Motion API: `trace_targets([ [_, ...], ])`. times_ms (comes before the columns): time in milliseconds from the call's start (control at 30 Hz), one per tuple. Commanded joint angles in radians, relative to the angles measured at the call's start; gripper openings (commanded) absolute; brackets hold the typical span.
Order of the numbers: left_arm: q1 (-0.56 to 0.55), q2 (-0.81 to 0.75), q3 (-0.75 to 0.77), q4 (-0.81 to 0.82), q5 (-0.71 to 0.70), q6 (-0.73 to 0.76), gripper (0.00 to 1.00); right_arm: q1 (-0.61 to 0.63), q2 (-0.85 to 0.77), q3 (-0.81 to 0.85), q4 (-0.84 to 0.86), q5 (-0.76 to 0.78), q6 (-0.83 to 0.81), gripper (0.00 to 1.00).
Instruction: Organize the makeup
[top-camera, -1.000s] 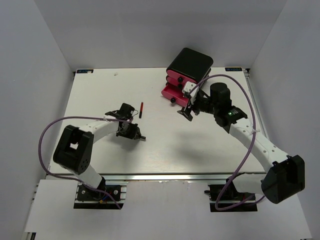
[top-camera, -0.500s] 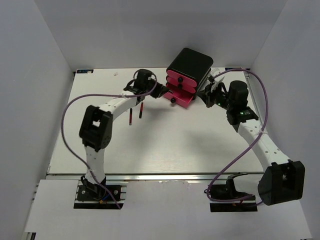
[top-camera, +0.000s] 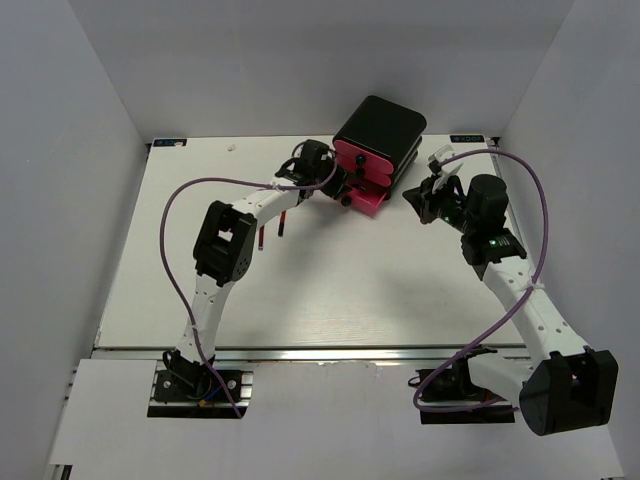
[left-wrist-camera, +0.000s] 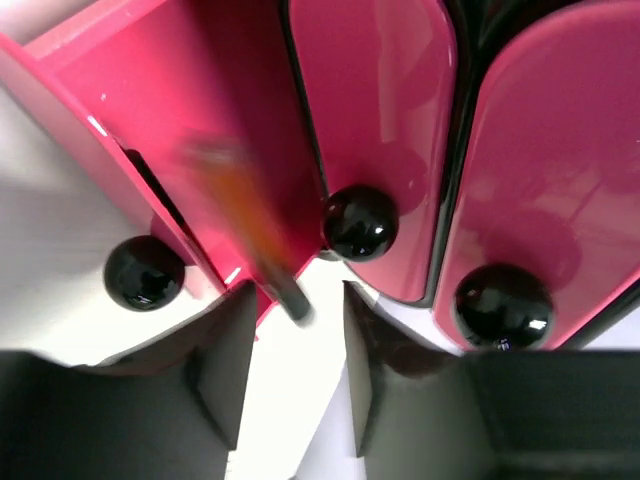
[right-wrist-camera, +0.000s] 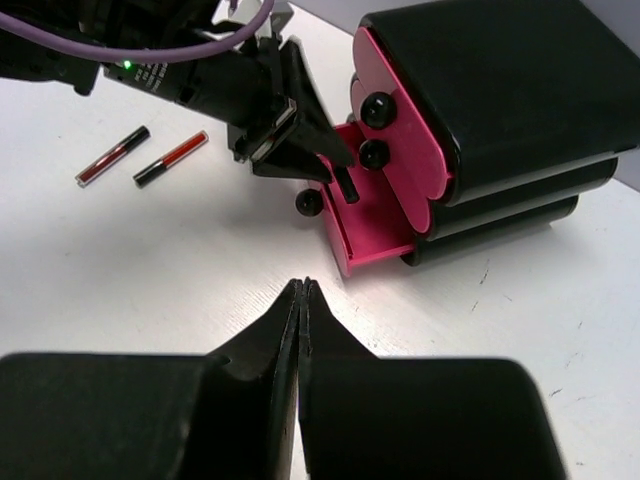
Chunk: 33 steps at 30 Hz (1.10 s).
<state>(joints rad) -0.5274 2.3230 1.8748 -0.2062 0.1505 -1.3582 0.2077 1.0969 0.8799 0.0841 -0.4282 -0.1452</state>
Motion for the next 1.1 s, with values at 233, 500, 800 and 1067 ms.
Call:
trace_targets([
  [233, -0.011, -0.048, 0.115, -0.054, 0.011, 0.079, 0.62, -0.007, -0.005, -0.004, 0.028, -0.020, 0.009, 0.00],
  [500, 0.053, -0.273, -0.046, -0.310, -0.020, 0.646, 0.00, -0.008, -0.017, -0.018, 0.006, -0.043, -0.030, 0.00],
  [800, 0.067, -0.260, -0.088, -0.651, -0.370, 1.196, 0.64, -0.007, 0.035, -0.024, -0.021, -0.101, -0.031, 0.38],
  [1067, 0.069, -0.133, -0.016, -0.627, -0.442, 1.249, 0.66, -0.007, 0.037, -0.018, -0.052, -0.096, -0.060, 0.43],
])
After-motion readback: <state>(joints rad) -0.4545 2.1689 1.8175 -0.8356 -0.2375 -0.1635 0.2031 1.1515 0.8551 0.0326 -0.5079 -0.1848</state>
